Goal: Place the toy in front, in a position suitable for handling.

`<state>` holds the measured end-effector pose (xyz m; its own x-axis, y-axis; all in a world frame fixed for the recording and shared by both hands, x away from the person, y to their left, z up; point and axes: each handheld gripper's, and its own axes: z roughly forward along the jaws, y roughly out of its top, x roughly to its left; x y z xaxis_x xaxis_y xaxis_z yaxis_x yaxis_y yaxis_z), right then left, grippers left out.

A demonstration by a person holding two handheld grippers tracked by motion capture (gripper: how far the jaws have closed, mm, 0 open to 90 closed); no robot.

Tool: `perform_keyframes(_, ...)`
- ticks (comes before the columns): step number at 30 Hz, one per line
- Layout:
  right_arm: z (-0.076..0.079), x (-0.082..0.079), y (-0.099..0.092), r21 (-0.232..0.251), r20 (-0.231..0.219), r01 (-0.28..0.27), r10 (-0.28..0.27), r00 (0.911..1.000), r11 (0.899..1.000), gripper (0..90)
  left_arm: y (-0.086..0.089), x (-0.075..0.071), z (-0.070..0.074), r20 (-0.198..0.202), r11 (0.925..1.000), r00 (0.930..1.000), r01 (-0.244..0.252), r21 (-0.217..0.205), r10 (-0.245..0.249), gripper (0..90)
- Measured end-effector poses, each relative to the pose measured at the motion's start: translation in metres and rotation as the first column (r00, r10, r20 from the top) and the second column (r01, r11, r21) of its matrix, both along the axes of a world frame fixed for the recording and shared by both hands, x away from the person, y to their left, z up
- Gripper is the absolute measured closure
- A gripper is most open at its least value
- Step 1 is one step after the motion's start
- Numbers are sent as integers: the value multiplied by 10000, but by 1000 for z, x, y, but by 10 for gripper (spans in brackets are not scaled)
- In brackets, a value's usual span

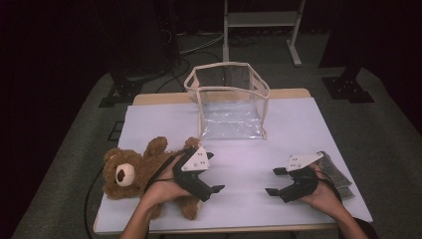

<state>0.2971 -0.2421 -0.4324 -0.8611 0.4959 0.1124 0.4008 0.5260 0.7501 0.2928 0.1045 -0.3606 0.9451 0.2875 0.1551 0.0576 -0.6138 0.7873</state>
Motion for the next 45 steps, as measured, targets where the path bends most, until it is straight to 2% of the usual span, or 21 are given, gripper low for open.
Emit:
perform_keyframes(1, 0, 0, 0, 1, 21, -33, 33, 10000, 10000, 196, 5, 0, 2, 67, 9999, 10000, 20, 107, -21, 39)
perform_keyframes(8, -1, -1, 2, -25, -71, -127, 127, 9999, 9999, 199, 28, -1, 14, 344, 9997, 9993, -174, 172, 168, 46)
perform_keyframes(13, -2, -1, 4, 0, -127, -166, 166, 9998, 9999, 199, 54, -1, 25, 543, 9976, 9964, -669, 194, 657, 49)
perform_keyframes(16, -2, -1, 5, 2, -138, -191, 191, 9997, 9998, 199, 62, -1, 29, 600, 9976, 9960, -670, 176, 658, 54)
perform_keyframes(19, -2, -1, 7, -44, -135, -278, 277, 9995, 9996, 199, 77, -4, 35, 816, 9986, 9959, -415, 339, 386, 54)
perform_keyframes(20, -2, -1, 7, -44, -135, -278, 277, 9995, 9996, 199, 77, -4, 35, 816, 9986, 9959, -415, 339, 386, 54)
perform_keyframes(23, -2, -1, 10, -89, -147, -322, 321, 9994, 9994, 191, 91, -2, 40, 972, 9981, 9943, -479, 378, 440, 65)
perform_keyframes(31, 1, -3, 16, 559, -480, -501, 528, 9975, 9972, 156, 113, 8, 41, 984, 9963, 9934, -641, 575, 583, 72)
perform_keyframes(34, 1, -3, 21, 531, -546, -515, 544, 9970, 9973, 132, 118, 11, 42, 944, 9964, 9935, -688, 488, 640, 75)
perform_keyframes(36, 0, -4, 24, 576, -601, -576, 611, 9963, 9967, 132, 123, 14, 43, 973, 9972, 9938, -579, 479, 530, 117)
perform_keyframes(42, -2, -6, 32, 536, -632, -829, 862, 9943, 9951, 131, 135, 26, 44, 741, 9933, 9928, -983, 601, 938, 120)
perform_keyframes(45, -3, -7, 36, 453, -682, -841, 871, 9939, 9954, 131, 141, 34, 43, 538, 9915, 9916, -1204, 490, 1177, 129)
